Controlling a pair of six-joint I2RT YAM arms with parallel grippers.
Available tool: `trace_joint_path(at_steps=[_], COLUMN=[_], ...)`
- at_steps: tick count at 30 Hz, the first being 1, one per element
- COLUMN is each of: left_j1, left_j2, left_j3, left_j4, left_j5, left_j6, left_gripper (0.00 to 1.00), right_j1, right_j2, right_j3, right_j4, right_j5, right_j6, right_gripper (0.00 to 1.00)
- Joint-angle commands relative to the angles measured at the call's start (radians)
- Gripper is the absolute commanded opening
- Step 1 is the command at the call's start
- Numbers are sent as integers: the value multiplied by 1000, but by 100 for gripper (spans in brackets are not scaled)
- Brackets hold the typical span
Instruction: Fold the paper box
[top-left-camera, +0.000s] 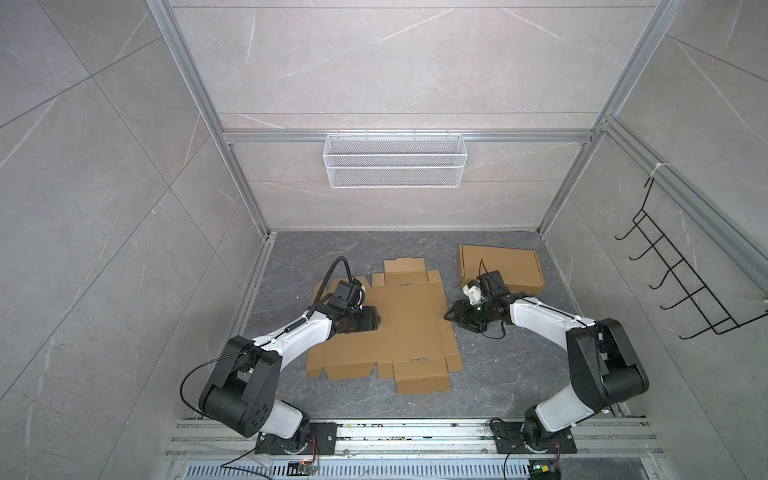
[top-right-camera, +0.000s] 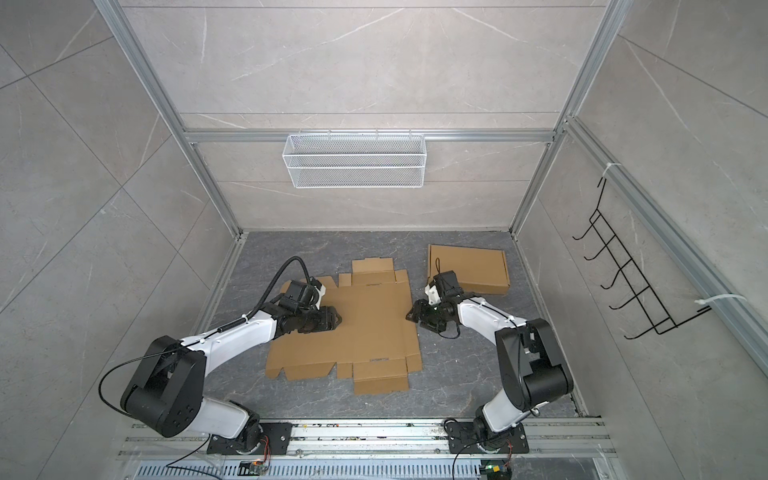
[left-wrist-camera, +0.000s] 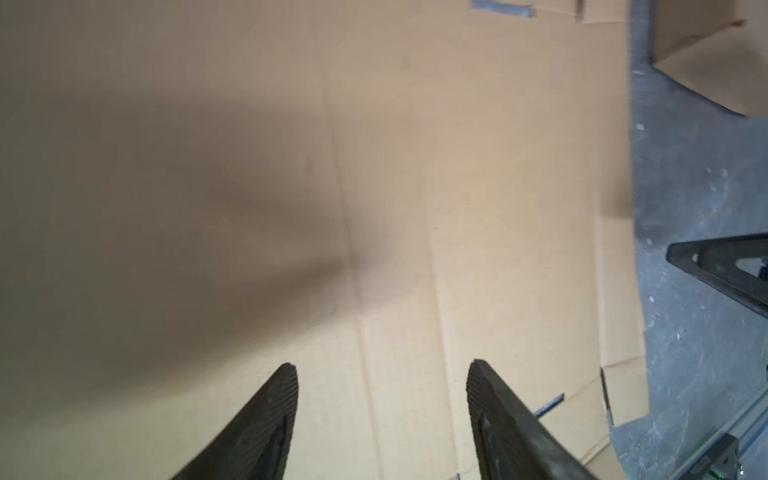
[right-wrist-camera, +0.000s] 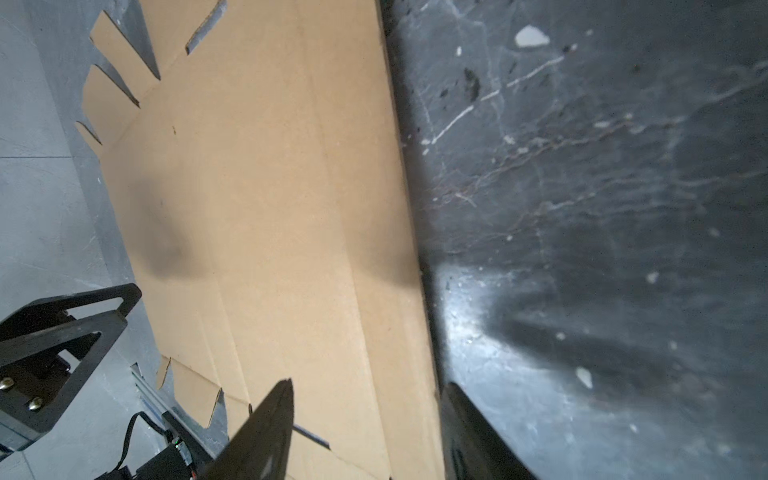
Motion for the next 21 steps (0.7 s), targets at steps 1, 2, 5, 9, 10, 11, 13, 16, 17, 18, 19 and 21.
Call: trace_joint_path(at_steps=[1,2,5,9,10,11,13,16,17,18,19,21], left_j1=[16,16,22,26,28,28,29,29,29,29,29,29], left_j2=[4,5,16,18,18,20,30,41,40,41,39,33], left_j3=[-13,-17,-35,-64,-72,-79,-89,-112,-121,-129,-135,-145], left_j4=[31,33,45,63,68,73,84,105,115,120,123,126], left_j5=[21,23,22,8,2,-1,3,18,23,26,28,29], left_j6=[-32,-33,-36,-41,-43,-47,-54,-70,-77,-79,-80,-79], left_gripper=[67,66,65,60,59,58,56,53,52,51,50,49], right_j1=[-2,-2,-3,-4,-4,-5,-4,-4,-3,-2,-2,-2], right_j2=[45,57,81,112,123,132,141,132,128,122,116,98], right_j3=[-3,2,15,26,26,24,16,1,-1,1,4,9], right_j4=[29,34,36,42,45,55,75,126,142,150,152,154], right_j5=[22,21,19,-2,-11,-21,-48,-113,-140,-166,-179,-215], right_j6=[-6,-11,-26,-39,-39,-37,-30,-10,-2,5,13,21], right_gripper=[59,59,59,59,59,59,58,54,53,52,51,47])
